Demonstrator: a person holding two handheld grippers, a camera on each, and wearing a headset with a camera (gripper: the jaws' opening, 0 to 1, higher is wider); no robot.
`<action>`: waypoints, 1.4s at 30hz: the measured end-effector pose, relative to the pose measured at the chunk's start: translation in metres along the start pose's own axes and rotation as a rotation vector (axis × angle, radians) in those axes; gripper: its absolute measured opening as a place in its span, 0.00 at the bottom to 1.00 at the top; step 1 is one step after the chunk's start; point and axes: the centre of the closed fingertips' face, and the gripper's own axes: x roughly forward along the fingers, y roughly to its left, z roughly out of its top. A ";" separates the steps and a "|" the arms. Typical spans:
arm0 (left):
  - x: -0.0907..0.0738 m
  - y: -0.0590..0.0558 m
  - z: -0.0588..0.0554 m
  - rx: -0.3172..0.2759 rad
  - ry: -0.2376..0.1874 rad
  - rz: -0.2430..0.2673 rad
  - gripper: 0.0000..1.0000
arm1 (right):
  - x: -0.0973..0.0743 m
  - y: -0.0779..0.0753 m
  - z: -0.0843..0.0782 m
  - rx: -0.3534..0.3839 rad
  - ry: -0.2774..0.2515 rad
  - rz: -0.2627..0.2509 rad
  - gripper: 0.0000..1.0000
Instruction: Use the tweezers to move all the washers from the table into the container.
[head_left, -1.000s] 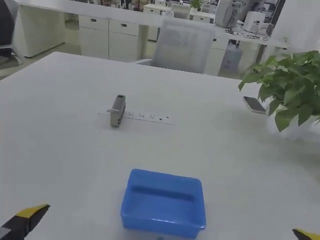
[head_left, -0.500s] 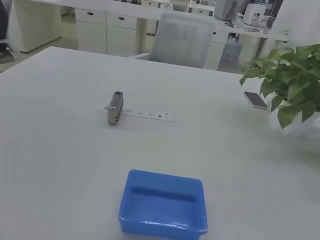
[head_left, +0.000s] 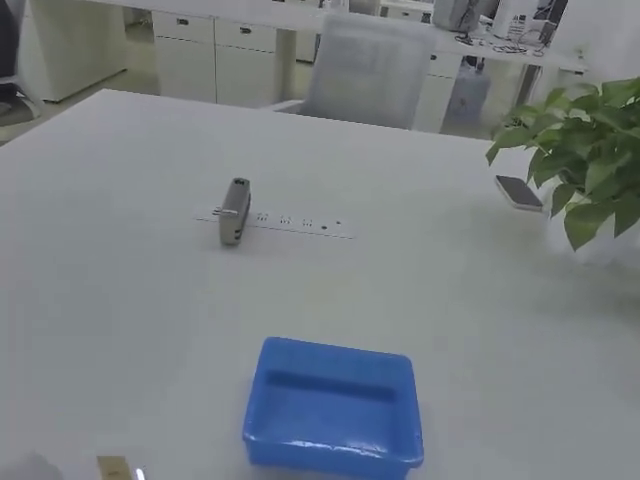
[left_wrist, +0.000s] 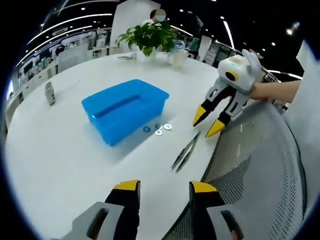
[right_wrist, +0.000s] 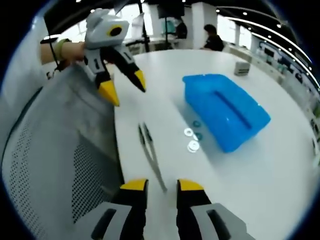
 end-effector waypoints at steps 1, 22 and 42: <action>0.001 -0.001 0.000 0.004 0.010 -0.003 0.33 | 0.001 0.000 0.000 -0.014 0.004 0.002 0.17; 0.053 -0.025 0.009 0.419 0.194 -0.086 0.13 | 0.007 -0.002 -0.005 -0.261 0.080 0.005 0.00; 0.041 -0.035 0.038 0.340 0.034 -0.148 0.12 | -0.039 0.022 0.057 -0.336 -0.061 0.026 0.00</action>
